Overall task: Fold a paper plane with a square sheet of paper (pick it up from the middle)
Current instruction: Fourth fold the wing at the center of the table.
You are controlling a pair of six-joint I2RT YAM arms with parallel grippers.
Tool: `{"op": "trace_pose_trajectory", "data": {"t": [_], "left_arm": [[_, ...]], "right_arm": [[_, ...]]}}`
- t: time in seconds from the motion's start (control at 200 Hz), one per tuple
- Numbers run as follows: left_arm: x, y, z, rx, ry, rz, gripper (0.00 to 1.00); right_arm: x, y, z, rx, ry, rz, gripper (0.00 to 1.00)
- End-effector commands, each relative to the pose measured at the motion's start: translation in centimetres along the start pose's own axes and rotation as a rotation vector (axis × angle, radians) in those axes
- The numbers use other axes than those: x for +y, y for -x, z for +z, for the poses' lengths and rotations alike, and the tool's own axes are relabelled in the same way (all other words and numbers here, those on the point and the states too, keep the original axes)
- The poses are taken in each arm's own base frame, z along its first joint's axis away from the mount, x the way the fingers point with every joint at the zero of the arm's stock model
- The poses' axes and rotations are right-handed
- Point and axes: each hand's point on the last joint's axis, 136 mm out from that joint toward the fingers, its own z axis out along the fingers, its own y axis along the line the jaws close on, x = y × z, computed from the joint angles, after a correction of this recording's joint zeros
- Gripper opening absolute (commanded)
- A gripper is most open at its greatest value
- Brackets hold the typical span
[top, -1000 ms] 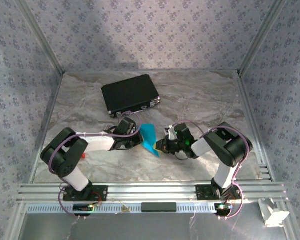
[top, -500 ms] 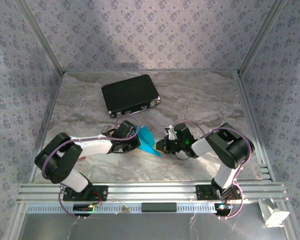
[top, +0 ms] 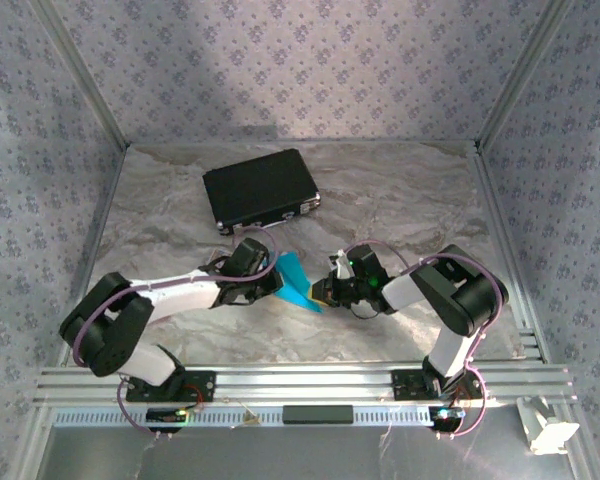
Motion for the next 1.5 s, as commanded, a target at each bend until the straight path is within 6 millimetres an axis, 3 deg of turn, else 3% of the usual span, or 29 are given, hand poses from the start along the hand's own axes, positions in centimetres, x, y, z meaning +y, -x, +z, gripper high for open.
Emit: {"op": "trace_pose_trajectory", "data": {"t": [0.0, 0.22, 0.52, 1.264, 1.494], "left_arm": [[-4.0, 1.0, -0.8, -0.016, -0.123, 0.084, 0.1], [-5.3, 1.3, 1.1, 0.014, -0.161, 0.095, 0.09], [-4.5, 1.8, 3.5, 0.019, -0.135, 0.078, 0.08], [-2.4, 1.4, 5.0, 0.053, -0.061, 0.068, 0.07], [-2.6, 1.4, 5.1, 0.06, -0.068, 0.082, 0.07]], "right_arm": [[-3.8, -1.8, 0.4, 0.052, -0.126, 0.089, 0.0], [-4.1, -1.8, 0.3, 0.055, -0.128, 0.107, 0.0], [-4.4, -1.9, 0.2, 0.06, -0.127, 0.12, 0.0], [-4.7, -2.1, 0.3, 0.069, -0.129, 0.131, 0.0], [-4.7, -2.1, 0.3, 0.07, -0.129, 0.13, 0.0]]}}
